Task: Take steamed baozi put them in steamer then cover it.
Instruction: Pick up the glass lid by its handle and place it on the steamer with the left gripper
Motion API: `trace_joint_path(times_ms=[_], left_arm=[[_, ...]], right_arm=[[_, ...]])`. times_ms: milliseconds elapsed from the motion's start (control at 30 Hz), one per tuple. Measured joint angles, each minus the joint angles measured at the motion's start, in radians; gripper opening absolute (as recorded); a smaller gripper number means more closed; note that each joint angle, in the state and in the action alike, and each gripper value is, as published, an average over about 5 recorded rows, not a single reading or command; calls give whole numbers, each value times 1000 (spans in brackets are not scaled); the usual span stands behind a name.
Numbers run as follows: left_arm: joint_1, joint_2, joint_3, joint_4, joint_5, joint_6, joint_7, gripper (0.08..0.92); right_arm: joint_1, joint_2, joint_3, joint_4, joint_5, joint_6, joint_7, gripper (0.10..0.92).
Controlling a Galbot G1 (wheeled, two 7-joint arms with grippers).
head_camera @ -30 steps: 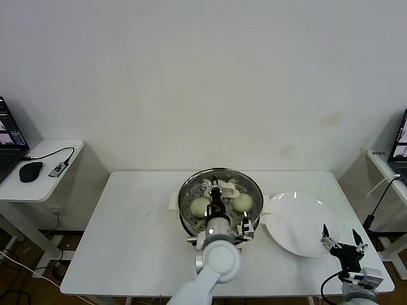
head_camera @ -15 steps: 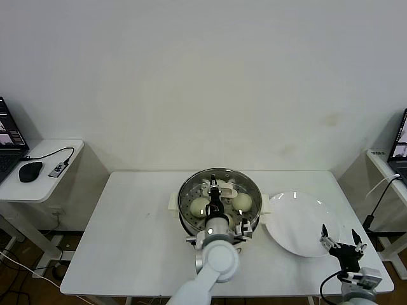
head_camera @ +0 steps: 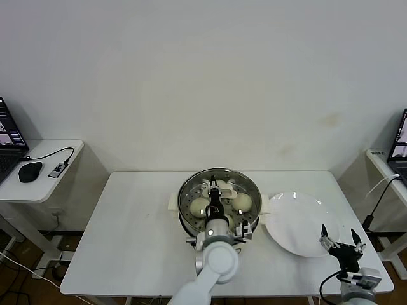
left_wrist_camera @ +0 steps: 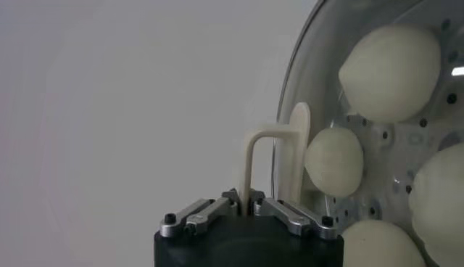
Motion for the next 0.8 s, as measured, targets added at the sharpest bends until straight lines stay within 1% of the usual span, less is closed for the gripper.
trace_joint_path(times_ms=[67, 167, 533, 800], left_arm=[[3, 1, 2, -4, -1, 0, 0, 169], [10, 2, 5, -14, -4, 0, 2, 235], [45, 10, 26, -89, -19, 1, 25, 555], [77, 35, 34, -164, -68, 0, 32, 778]], right_arm=[[0, 0, 0, 0, 0, 0, 0, 823], [-1, 0, -1, -1, 0, 1, 0, 823], [-2, -1, 0, -2, -1, 1, 0, 823], [-1, -4, 2, -6, 0, 1, 0, 823]])
